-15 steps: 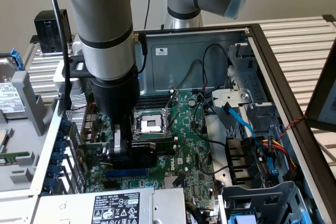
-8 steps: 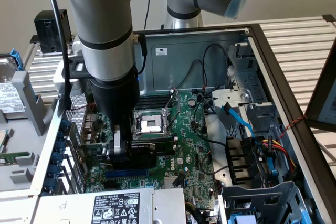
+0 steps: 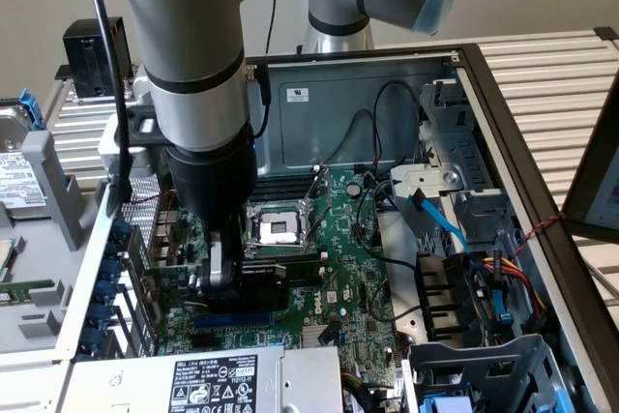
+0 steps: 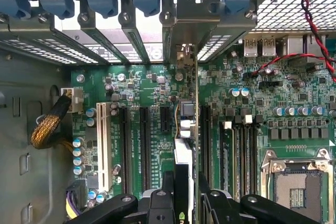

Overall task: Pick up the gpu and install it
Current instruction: 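Insert the gpu into the slot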

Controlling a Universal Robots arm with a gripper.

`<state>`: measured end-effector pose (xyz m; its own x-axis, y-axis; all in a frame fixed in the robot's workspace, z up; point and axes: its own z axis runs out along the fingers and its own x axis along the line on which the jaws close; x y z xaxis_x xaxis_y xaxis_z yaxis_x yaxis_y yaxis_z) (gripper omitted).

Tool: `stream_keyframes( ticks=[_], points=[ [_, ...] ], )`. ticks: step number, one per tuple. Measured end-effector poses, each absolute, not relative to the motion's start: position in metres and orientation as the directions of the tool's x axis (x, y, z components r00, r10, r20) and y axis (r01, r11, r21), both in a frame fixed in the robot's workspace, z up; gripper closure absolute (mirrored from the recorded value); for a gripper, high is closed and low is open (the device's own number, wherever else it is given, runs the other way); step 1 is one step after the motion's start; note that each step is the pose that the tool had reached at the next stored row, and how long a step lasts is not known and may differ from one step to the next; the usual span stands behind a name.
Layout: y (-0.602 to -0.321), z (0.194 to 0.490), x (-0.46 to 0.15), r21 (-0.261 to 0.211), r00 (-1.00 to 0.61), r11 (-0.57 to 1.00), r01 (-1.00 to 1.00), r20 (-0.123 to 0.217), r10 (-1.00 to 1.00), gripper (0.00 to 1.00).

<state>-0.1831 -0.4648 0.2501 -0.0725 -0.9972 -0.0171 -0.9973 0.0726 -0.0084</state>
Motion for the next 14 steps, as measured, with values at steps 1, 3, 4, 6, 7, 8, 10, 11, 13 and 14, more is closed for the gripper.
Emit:
stream_keyframes(
  ticks=[1,3,4,6,7,8,10,11,13,14],
  points=[
    [-0.4646,0.2499,-0.1831,-0.009,-0.072,0.073,-0.997,-0.017,-0.997,0.73],
    [-0.4644,0.2499,-0.1831,-0.009,-0.072,0.073,-0.997,-0.016,-0.997,0.73],
    [-0.4644,0.25,-0.1831,-0.008,-0.072,0.073,-0.997,-0.016,-0.997,0.73],
    [-0.4644,0.25,-0.1831,-0.008,-0.072,0.073,-0.997,-0.016,-0.997,0.73],
    [-0.4644,0.25,-0.1831,-0.008,-0.072,0.073,-0.997,-0.016,-0.997,0.73],
    [-0.4644,0.25,-0.1831,-0.008,-0.072,0.073,-0.997,-0.016,-0.997,0.73],
    [-0.4644,0.2499,-0.1831,-0.009,-0.072,0.073,-0.997,-0.016,-0.997,0.73],
    [-0.4643,0.2499,-0.1831,-0.009,-0.072,0.073,-0.997,-0.016,-0.997,0.73],
    [-0.4642,0.2498,-0.1831,-0.009,-0.072,0.073,-0.997,-0.016,-0.997,0.73],
    [-0.4642,0.2497,-0.1831,-0.008,-0.072,0.073,-0.997,-0.016,-0.997,0.73]
  ],
)
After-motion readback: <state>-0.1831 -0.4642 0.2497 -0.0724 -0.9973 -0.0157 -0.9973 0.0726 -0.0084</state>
